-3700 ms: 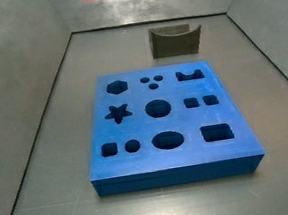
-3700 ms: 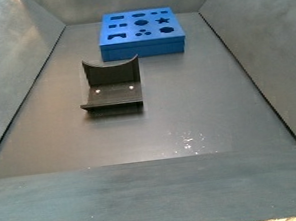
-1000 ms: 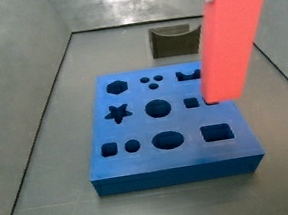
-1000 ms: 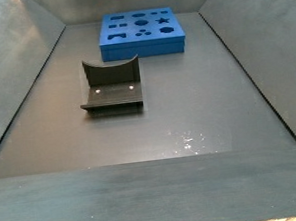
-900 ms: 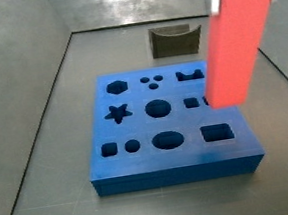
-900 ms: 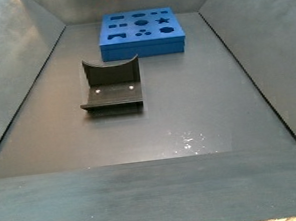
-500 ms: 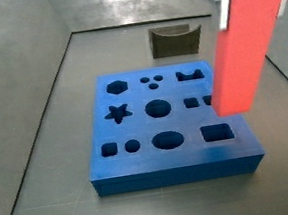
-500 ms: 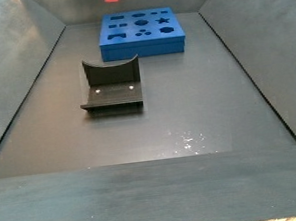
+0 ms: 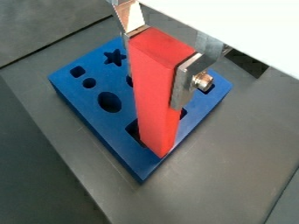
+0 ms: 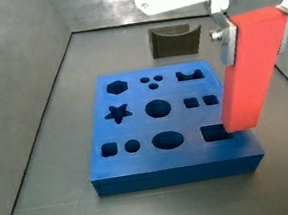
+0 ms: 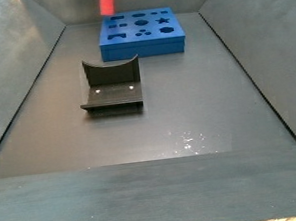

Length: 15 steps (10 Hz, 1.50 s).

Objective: Pick up the rectangle object. Move up. Move to above the board. Insert the rectangle object.
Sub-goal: Insert the rectangle object.

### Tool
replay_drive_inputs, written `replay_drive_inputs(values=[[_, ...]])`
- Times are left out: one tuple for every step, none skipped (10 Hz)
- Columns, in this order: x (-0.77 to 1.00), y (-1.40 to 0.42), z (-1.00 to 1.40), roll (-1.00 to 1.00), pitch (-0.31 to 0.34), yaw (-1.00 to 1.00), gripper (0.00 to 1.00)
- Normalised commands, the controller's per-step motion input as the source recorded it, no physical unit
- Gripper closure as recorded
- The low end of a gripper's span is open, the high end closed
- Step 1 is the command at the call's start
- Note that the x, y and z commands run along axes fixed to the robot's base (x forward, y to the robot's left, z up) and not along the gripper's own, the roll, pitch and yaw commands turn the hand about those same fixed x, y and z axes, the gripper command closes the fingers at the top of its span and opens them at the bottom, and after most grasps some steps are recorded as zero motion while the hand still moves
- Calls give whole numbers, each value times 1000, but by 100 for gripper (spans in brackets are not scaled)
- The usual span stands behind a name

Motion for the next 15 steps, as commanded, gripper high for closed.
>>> replay_drive_inputs(values=[[0,57,0,0,0,0,100],[-391,0,-257,0,-286,0,100],[-589,0,-214,146,-254,0,100],[-609,0,-63,94,-200,-46,100],[-100,0,0,0,-9,-60,100],[-14,17,0,0,0,0,100],[-151,0,0,0,-34,0,100],[0,0,-71,0,0,0,100],[0,-43,-137,0,0,0,100],[0,-94,-231,0,0,0,100],[14,-111,-246,0,0,0,100],[54,-140,-223,0,0,0,100],[160,-57,-246,0,0,3,100],[131,0,-483,117,0,63,100],[126,0,-774,249,-51,97,100]])
